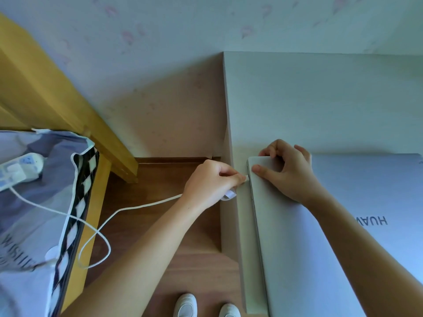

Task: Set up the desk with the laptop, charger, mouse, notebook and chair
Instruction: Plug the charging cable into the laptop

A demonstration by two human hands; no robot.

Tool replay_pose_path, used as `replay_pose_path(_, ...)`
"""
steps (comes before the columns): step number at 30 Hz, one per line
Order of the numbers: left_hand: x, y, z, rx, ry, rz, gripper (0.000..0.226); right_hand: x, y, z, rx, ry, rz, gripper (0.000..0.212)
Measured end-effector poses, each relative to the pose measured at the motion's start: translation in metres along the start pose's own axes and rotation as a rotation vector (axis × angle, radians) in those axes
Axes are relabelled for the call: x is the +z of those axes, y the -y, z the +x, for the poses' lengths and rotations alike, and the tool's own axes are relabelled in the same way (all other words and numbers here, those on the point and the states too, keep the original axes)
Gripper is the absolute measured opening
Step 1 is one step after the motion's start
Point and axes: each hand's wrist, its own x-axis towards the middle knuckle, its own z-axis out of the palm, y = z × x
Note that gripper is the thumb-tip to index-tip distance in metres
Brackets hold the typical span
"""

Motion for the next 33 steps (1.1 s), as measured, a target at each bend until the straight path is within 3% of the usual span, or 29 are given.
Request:
replay_pose_path(20,0.015,-0.009,0.002,0.028,-0.220,0.204,0.014,0.002,0.010,0.000,0.002,-0.039,-0.014,0.046)
replay_pose_path(27,0.013,-0.005,-0.002,0.319,-0.360,0.447,0.013,0.006,0.008,-0.002,-0.015,-0.116,-0.008,0.033)
replay_pose_path(33,0.007,0.005,0.003,0.527,-0.331,0.568,0.020,0.007,0.011,-0.012,-0.035,-0.125,-0.083,0.010)
